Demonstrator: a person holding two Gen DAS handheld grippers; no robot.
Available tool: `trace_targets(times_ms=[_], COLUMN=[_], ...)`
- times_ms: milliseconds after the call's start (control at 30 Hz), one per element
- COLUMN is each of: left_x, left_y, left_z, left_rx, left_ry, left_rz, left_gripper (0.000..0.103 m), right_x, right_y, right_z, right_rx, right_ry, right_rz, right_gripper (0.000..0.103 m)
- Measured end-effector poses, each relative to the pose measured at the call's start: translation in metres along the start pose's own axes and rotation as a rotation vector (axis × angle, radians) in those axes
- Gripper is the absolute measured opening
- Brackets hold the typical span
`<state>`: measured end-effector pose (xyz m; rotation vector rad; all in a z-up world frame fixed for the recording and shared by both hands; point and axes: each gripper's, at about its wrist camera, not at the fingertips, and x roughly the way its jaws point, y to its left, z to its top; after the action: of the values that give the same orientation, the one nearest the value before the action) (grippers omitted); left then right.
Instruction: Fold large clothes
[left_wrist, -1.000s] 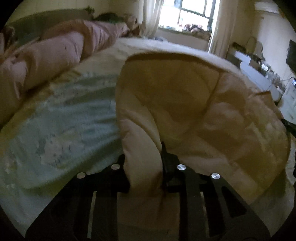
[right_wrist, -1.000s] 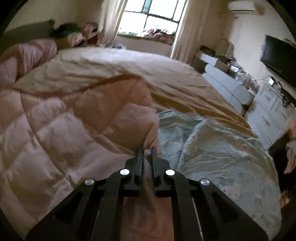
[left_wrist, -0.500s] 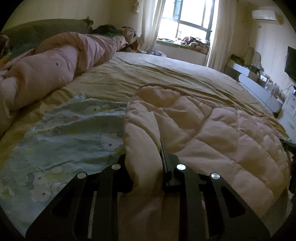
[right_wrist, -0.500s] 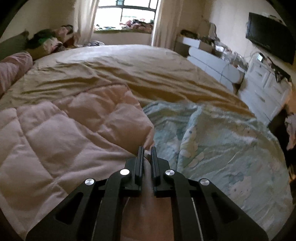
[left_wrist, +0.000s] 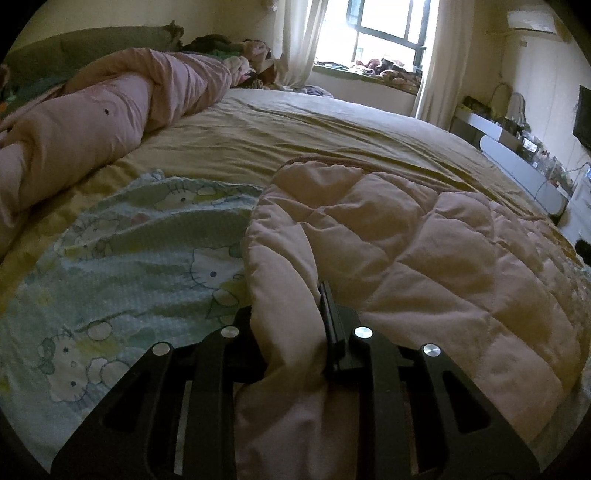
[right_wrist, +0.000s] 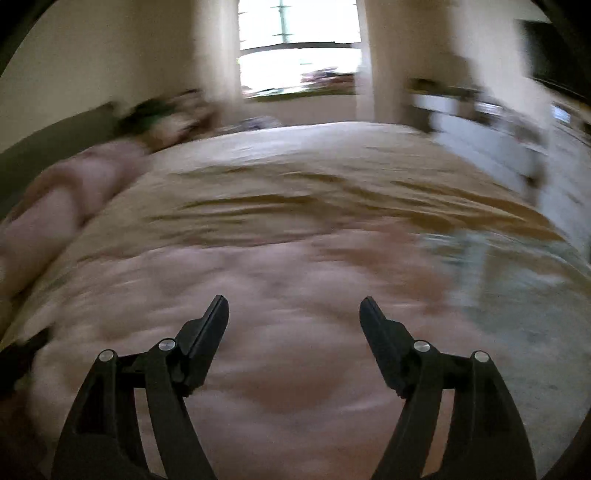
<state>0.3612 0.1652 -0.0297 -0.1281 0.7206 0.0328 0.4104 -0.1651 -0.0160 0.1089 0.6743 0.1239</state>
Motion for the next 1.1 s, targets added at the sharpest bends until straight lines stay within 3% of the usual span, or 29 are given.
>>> trace_targets(times_ms=[67, 167, 233, 333, 467, 567, 633, 800, 867, 933, 1100], left_x=[0.0, 0.0, 0.0, 0.0, 0.002, -0.002, -0.011, -0.036, -0.042, -0.052, -0.077], left_y=[0.001, 0.0, 0.001, 0.003, 0.004, 0.005, 0.004, 0.003, 0.002, 0.001, -0.006], left_z=[-0.001, -0.001, 0.0, 0.0, -0.002, 0.001, 0.004, 0.008, 0.008, 0.007, -0.005], left_rx=[0.001, 0.0, 0.003, -0.004, 0.003, -0.002, 0.007, 0.004, 0.004, 0.003, 0.008], left_ry=[0.001, -0.001, 0.0, -0.002, 0.0, 0.004, -0.008, -0.043, -0.04, -0.046, -0.058], left_rz=[0.001, 0.001, 0.001, -0.007, 0.012, 0.034, 0.043, 0.075, 0.074, 0.086, 0.115], left_gripper=[0.016, 0.017, 0.017, 0.019, 0.027, 0.039, 0.062, 0.084, 0.085, 0.094, 0.093], right_x=[0.006, 0.022, 0.047, 0.112, 0.134, 0.125, 0.104, 0.027, -0.002, -0.02, -0.05], right_y=[0.05, 0.097, 0.115, 0.117, 0.115, 0.112, 0.113, 0.097, 0.089, 0.085, 0.076], right_z=[0.006, 0.017, 0.022, 0.015, 0.006, 0.005, 0.008, 0.003, -0.008, -0.021, -0.065], right_rx=[-0.099, -0.193, -0.224, -0.217, -0.209, -0.198, -0.179, -0.135, -0.14, -0.158, -0.197], right_ry=[0.034, 0.058, 0.102, 0.3, 0.333, 0.319, 0.288, 0.141, 0.118, 0.104, 0.134], right_rz=[0.104, 0.18, 0.166, 0.115, 0.092, 0.098, 0.1, 0.172, 0.197, 0.217, 0.256], right_gripper=[0.067, 0.066, 0.066, 0.067, 0.067, 0.067, 0.069, 0.081, 0.081, 0.081, 0.082])
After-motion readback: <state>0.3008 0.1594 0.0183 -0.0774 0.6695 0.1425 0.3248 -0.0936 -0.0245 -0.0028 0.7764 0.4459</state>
